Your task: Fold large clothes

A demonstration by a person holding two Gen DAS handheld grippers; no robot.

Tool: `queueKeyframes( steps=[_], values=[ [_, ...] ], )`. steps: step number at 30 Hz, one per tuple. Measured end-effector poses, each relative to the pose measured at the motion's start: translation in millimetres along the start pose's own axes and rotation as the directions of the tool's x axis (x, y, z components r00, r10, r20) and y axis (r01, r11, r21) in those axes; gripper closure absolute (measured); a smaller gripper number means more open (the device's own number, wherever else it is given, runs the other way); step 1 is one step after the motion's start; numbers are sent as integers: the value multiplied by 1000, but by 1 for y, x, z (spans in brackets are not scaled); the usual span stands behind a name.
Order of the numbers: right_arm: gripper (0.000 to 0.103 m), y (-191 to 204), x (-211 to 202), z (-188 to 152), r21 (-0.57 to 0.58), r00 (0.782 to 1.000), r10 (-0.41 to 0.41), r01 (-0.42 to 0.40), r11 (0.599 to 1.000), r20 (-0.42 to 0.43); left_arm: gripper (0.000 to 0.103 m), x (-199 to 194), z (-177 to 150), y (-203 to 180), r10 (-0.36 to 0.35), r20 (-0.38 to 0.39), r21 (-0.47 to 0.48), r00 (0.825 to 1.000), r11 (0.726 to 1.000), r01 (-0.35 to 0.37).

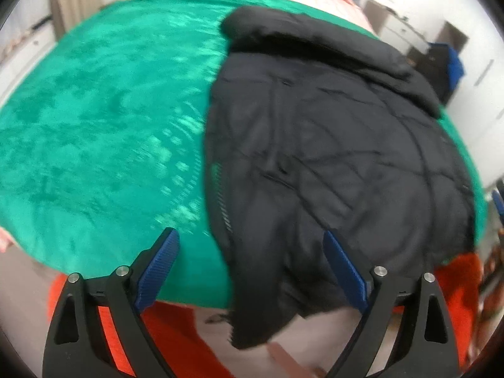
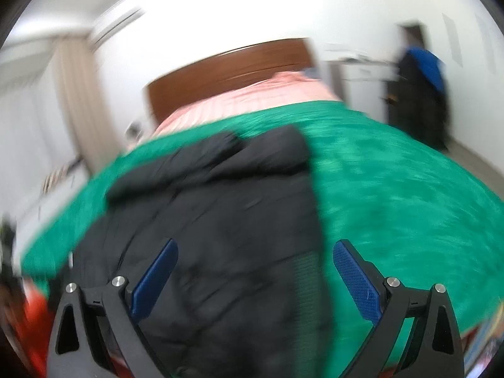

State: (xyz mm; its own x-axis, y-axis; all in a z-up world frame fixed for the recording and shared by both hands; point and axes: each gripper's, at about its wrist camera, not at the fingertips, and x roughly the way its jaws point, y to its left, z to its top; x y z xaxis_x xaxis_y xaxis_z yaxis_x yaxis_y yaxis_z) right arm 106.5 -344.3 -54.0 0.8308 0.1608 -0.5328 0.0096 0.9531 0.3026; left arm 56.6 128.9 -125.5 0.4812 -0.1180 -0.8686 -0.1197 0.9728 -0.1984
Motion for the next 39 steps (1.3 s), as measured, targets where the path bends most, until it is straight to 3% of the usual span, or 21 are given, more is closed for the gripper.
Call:
queueKeyframes(
  steps=[3,5,7,10,18,39],
  values=[
    [2,-42,3,8,95,989,-4,18,995,-148,8,3,-6,-1,-78,-20,8,997,997,78],
    [2,-51,10,-3,103,961,31,-3,995,-273,8,11,-9,-5,-99,-42,21,994,995,100],
    [2,-46,17,-23,86,927,57,-27,996,-372,8,19,-10,-8,-76,-55,29,996,997,77],
    [2,-30,29,-45,77,888,88,-59,995,-452,7,32,-11,-7,-57,-82,3,995,998,57],
    [2,-5,60,-63,81,852,114,-84,993,-511,4,38,-15,-17,-23,-102,74,995,997,30],
    [3,-4,58,-71,69,850,102,-77,995,-516,3,42,-20,-15,-23,-98,64,995,998,29]
  ],
)
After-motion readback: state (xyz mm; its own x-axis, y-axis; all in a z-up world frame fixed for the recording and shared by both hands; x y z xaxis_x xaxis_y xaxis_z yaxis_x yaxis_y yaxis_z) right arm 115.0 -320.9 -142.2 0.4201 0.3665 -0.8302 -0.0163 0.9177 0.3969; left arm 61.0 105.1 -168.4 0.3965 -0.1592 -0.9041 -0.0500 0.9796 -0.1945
